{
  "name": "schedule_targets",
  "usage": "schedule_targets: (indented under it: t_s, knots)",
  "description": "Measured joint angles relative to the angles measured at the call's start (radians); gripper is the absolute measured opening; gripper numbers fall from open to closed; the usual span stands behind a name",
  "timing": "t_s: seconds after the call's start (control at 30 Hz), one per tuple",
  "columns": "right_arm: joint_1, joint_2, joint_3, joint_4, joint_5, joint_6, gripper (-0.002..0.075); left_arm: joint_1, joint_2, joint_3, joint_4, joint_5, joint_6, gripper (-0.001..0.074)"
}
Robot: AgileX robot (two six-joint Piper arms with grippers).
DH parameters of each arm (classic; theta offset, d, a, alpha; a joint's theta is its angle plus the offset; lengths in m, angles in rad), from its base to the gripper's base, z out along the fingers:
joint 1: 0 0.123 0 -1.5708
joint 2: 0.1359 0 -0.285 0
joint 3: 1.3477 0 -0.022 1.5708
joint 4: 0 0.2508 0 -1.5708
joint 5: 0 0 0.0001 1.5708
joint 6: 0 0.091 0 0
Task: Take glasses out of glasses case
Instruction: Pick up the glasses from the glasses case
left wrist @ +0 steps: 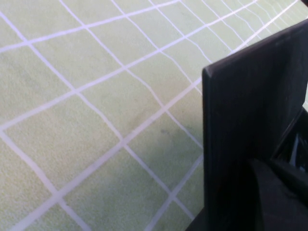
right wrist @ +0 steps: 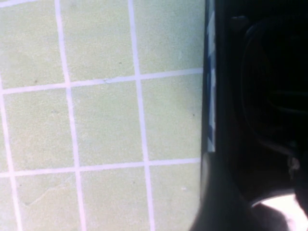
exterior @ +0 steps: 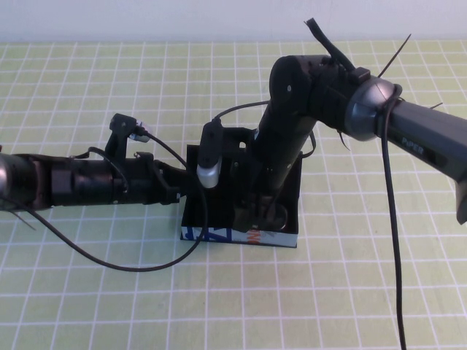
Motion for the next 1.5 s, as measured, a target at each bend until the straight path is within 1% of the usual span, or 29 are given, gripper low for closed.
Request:
schedule_targets:
  t_s: [0.27, 0.47, 0.57, 0.9, 1.5]
  knots:
    - [0.0, 0.0, -0.033, -0.006, 0.016, 0.0, 0.0318, 0.0, 0.0, 0.0, 0.019, 0.0, 0.0, -0.0004]
    - [0.0, 0.0, -0.056, -0.007, 0.015, 0.0, 0.0374, 0.0, 0.002, 0.0, 0.023, 0.0, 0.0, -0.0004]
    - [0.0, 0.0, -0.056, -0.011, 0.018, 0.0, 0.0383, 0.0, 0.002, 0.0, 0.024, 0.0, -0.002, -0.0004]
    - [0.0, 0.002, -0.056, -0.042, 0.003, 0.0, 0.0386, 0.0, 0.002, 0.0, 0.025, 0.0, -0.004, -0.0004]
    - [0.0, 0.054, -0.059, -0.036, -0.004, 0.0, 0.0388, 0.0, 0.002, 0.0, 0.025, 0.0, -0.004, -0.0004]
